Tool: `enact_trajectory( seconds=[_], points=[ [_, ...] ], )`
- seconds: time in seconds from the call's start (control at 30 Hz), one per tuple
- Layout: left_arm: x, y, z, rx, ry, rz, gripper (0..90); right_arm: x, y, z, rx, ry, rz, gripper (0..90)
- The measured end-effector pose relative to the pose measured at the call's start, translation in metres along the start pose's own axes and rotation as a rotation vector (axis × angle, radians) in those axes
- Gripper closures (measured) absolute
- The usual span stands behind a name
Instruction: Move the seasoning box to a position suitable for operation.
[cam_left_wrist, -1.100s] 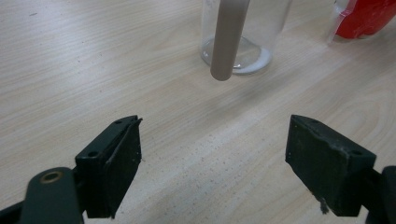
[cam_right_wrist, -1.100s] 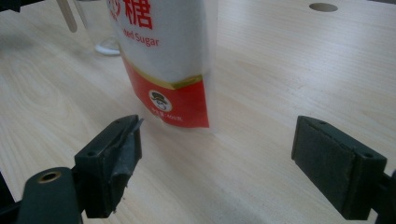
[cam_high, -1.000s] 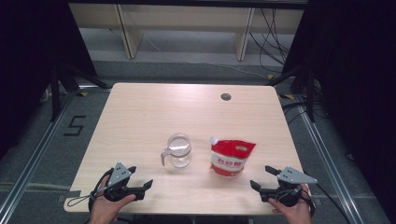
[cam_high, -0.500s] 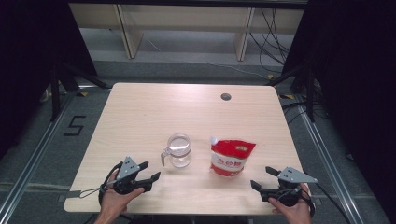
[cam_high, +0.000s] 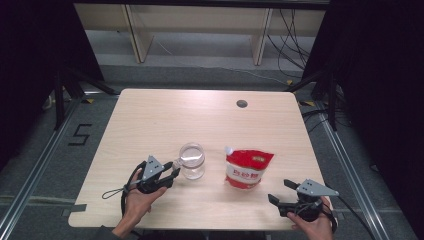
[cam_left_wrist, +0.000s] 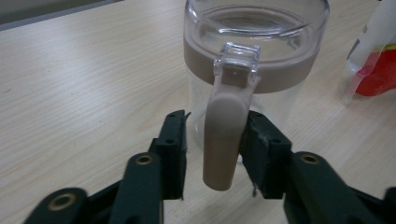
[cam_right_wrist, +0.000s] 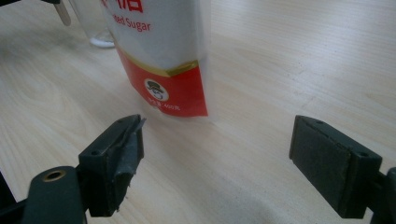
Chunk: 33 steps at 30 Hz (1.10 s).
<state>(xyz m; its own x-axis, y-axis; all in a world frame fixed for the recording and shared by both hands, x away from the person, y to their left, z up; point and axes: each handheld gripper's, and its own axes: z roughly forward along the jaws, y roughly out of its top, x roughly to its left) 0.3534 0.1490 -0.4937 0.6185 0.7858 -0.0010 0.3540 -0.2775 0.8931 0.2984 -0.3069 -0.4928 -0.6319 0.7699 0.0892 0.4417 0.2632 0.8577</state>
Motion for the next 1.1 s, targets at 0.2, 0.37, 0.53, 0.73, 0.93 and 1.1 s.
enact_trajectory(
  seconds=[0.2, 0.37, 0.53, 0.73, 0.93, 1.1],
  points=[
    [0.002, 0.000, -0.001, 0.003, 0.001, 0.029, 72.9, 0.000, 0.000, 0.000, 0.000, 0.006, 0.003, 19.2],
    [0.012, -0.002, -0.004, 0.003, 0.044, 0.017, 74.3, -0.001, 0.000, 0.000, -0.008, -0.003, -0.017, 19.4],
    [0.018, -0.002, -0.004, 0.006, 0.027, 0.028, 75.0, 0.000, 0.000, 0.001, -0.002, 0.003, -0.005, 20.1],
    [0.020, -0.005, -0.007, -0.007, -0.042, 0.054, 75.0, 0.000, 0.000, 0.000, 0.004, 0.008, -0.006, 20.4],
    [0.011, -0.008, -0.012, -0.010, -0.123, 0.088, 74.9, -0.001, 0.000, 0.000, 0.000, 0.007, -0.015, 20.5],
    [0.002, -0.010, -0.017, -0.008, -0.159, 0.098, 74.9, -0.001, 0.000, -0.001, 0.007, 0.019, -0.012, 21.0]
  ],
)
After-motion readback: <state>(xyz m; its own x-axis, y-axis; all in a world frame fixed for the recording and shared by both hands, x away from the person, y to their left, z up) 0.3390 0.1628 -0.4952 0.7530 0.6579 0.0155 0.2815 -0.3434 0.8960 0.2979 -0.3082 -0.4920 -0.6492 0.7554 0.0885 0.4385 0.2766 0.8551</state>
